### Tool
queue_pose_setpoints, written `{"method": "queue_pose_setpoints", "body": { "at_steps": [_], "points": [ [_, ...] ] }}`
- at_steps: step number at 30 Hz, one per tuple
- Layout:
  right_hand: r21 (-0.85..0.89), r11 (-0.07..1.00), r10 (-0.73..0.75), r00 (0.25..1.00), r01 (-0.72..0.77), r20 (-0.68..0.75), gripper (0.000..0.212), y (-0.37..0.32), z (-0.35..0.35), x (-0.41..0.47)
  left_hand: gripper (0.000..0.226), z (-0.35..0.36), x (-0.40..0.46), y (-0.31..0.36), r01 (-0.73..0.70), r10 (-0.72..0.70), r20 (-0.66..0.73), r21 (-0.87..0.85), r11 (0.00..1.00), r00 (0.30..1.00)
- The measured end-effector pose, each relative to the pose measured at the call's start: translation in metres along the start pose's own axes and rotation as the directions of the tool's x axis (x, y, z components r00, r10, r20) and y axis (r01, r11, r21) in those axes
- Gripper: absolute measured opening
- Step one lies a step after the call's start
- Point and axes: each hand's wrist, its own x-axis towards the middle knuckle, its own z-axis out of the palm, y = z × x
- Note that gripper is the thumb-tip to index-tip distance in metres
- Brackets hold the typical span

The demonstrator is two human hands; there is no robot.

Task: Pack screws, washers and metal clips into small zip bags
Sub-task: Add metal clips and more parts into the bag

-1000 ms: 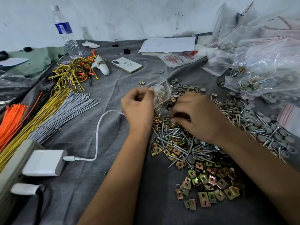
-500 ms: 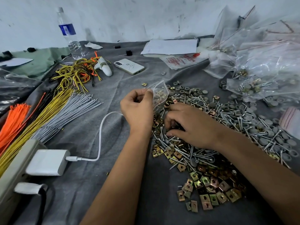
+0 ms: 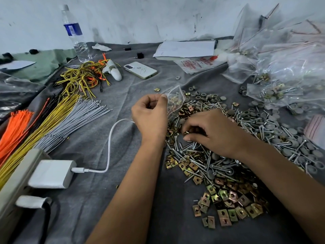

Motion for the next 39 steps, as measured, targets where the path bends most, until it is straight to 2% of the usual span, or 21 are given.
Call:
{"method": "queue_pose_setpoints", "body": {
  "at_steps": [3, 6, 8, 15, 19, 22, 26, 29, 32, 35, 39],
  "points": [
    [-0.128, 0.987, -0.093, 0.996, 0.093, 0.004, 0.024, -0.005, 0.004, 0.005, 0.019, 0.000, 0.001, 0.000, 0.005, -0.005, -0.001, -0.002, 1.000, 1.000],
    [-0.239, 0.956, -0.162, 0.986, 0.167, 0.042, 0.017, -0.016, 0.009, 0.010, 0.019, -0.001, 0.001, 0.001, 0.008, -0.008, -0.006, 0.001, 1.000, 1.000],
    [-0.283, 0.942, -0.157, 0.982, 0.182, 0.107, 0.017, -0.020, 0.011, 0.012, 0.019, -0.002, 0.002, 0.001, 0.010, -0.010, -0.004, -0.001, 1.000, 1.000],
    [-0.177, 0.977, -0.084, 0.976, 0.120, 0.201, 0.011, -0.014, 0.002, 0.005, 0.023, -0.003, 0.003, 0.003, 0.034, -0.034, -0.010, -0.030, 0.999, 0.999],
    [-0.119, 0.987, -0.085, 0.977, 0.111, 0.198, 0.009, -0.014, 0.003, 0.001, 0.023, -0.007, 0.009, 0.006, 0.054, -0.056, -0.024, -0.074, 0.996, 0.998],
    [-0.054, 0.995, -0.072, 0.991, 0.078, 0.114, 0.010, -0.013, 0.004, -0.001, 0.021, -0.013, 0.015, 0.008, 0.082, -0.081, 0.007, -0.120, 0.989, 0.997],
    [-0.036, 0.997, -0.073, 0.986, 0.068, -0.152, 0.012, -0.009, 0.001, -0.001, 0.018, -0.020, 0.020, 0.011, 0.087, -0.079, 0.080, -0.099, 0.991, 0.994],
    [-0.061, 0.994, -0.102, 0.951, 0.088, -0.293, 0.014, -0.007, -0.002, 0.000, 0.019, -0.020, 0.018, 0.010, 0.074, -0.072, 0.242, 0.002, 0.997, 0.968],
    [-0.084, 0.992, -0.120, 0.906, 0.094, -0.406, 0.017, -0.008, -0.004, 0.000, 0.015, -0.015, 0.012, 0.009, -0.001, -0.025, 0.424, 0.061, 0.998, 0.905],
    [-0.111, 0.991, -0.115, 0.874, 0.070, -0.473, 0.018, -0.008, -0.006, 0.000, 0.016, -0.011, 0.007, 0.007, -0.049, 0.008, 0.500, 0.070, 0.996, 0.866],
    [-0.136, 0.990, -0.101, 0.868, 0.039, -0.486, 0.024, -0.009, -0.007, 0.000, 0.017, -0.010, 0.006, 0.006, -0.055, 0.013, 0.540, 0.062, 0.997, 0.842]
  ]
}}
